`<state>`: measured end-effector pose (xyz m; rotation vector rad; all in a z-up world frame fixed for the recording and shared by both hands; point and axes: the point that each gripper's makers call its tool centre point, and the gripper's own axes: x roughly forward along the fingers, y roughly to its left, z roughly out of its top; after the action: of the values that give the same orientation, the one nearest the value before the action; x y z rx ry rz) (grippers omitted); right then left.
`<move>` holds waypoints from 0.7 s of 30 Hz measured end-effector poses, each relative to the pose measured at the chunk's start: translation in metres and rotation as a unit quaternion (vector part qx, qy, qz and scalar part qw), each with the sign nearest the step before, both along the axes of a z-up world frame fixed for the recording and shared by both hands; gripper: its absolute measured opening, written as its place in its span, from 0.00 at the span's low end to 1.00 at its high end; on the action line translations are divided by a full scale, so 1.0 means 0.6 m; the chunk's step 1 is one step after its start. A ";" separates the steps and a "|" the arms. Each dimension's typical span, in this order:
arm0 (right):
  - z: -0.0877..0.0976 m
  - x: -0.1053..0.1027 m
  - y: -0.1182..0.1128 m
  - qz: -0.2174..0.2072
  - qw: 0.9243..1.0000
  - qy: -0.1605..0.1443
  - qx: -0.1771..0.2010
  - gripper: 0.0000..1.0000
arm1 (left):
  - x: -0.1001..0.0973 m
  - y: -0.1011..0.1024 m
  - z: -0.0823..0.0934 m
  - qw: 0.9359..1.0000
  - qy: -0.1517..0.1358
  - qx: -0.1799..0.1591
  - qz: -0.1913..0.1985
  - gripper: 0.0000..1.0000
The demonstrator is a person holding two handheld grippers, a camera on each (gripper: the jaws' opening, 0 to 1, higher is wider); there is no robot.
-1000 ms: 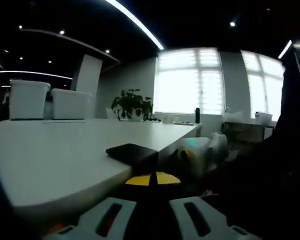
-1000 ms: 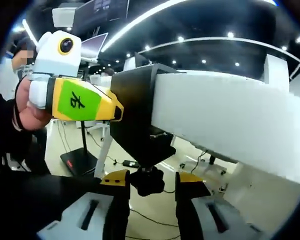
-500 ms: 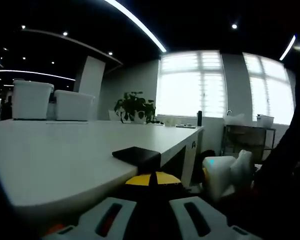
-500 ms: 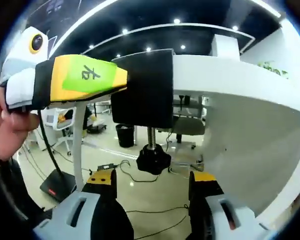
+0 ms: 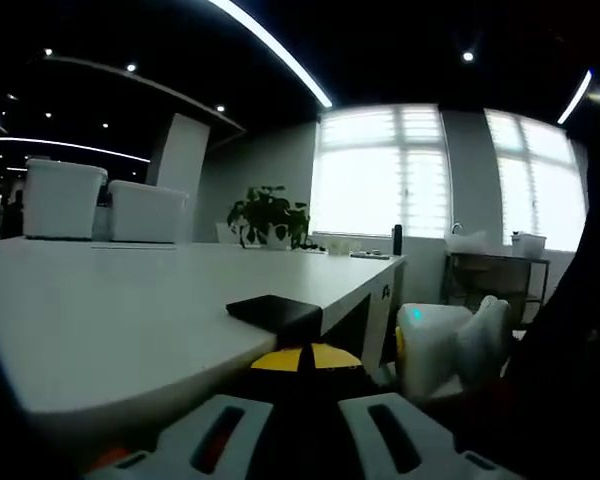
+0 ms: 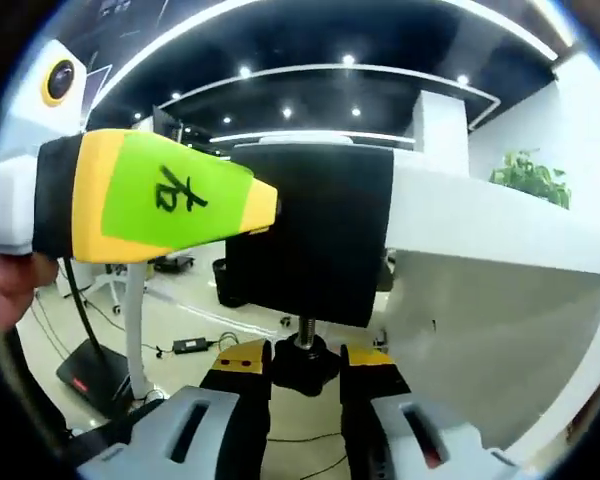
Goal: Clamp the fixed fixture on the desktop, loosen the retaining clip, secure it to the edge of the desk, and tighten the retaining clip.
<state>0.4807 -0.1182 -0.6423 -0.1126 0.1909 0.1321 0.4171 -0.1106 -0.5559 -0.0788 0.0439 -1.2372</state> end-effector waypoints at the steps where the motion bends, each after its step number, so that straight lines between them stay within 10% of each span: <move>1: 0.000 0.000 0.001 0.004 1.000 0.000 0.001 0.24 | 0.000 0.000 0.000 1.000 0.000 0.000 0.000 0.03; 8: 0.002 -0.004 0.010 0.139 0.990 -0.005 -0.011 0.24 | 0.004 -0.003 -0.002 1.000 -0.005 0.010 -0.001 0.03; 21: 0.000 -0.013 0.025 0.331 0.944 -0.008 0.006 0.24 | 0.006 -0.009 -0.011 1.000 -0.005 0.024 -0.017 0.03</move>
<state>0.4729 -0.1032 -0.6423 -0.1622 0.1296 0.8042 0.4209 -0.1158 -0.5622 -0.0300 0.0672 -1.2702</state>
